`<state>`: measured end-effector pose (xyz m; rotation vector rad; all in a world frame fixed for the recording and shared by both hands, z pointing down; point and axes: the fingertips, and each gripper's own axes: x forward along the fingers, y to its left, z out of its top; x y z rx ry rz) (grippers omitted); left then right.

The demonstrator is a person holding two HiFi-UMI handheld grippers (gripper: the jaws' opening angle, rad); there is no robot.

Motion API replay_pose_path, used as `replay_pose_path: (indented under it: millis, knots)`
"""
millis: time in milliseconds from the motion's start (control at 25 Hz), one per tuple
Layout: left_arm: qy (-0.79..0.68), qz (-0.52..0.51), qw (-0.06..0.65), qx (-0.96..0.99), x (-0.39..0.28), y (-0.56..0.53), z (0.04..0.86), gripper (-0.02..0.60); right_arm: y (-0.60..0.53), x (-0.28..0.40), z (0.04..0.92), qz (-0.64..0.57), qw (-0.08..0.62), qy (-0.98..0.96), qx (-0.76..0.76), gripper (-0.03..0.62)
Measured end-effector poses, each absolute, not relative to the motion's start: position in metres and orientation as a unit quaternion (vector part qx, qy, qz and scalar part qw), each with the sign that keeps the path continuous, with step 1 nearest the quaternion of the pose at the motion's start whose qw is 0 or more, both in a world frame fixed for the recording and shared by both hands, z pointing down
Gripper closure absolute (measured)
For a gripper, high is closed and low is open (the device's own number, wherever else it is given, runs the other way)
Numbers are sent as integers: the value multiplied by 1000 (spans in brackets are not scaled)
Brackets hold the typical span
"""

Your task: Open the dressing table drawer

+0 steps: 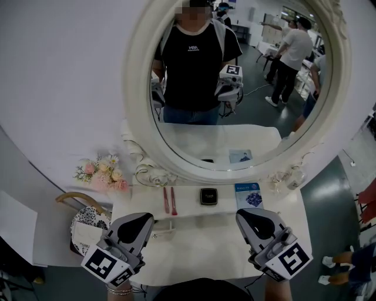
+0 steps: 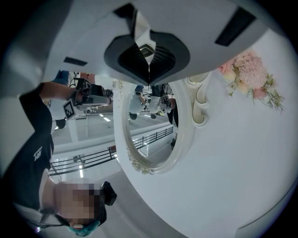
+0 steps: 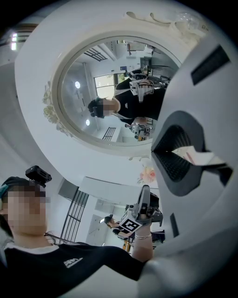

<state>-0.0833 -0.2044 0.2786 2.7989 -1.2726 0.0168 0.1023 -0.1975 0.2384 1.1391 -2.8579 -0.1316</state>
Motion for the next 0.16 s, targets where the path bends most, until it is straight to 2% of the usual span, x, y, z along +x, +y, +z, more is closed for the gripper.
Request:
replay_pose_path:
  millis: [160]
  knots:
    - [-413,6,36,910,-82,-203,280,563,-197,103,240,-41,34,-929,367,576]
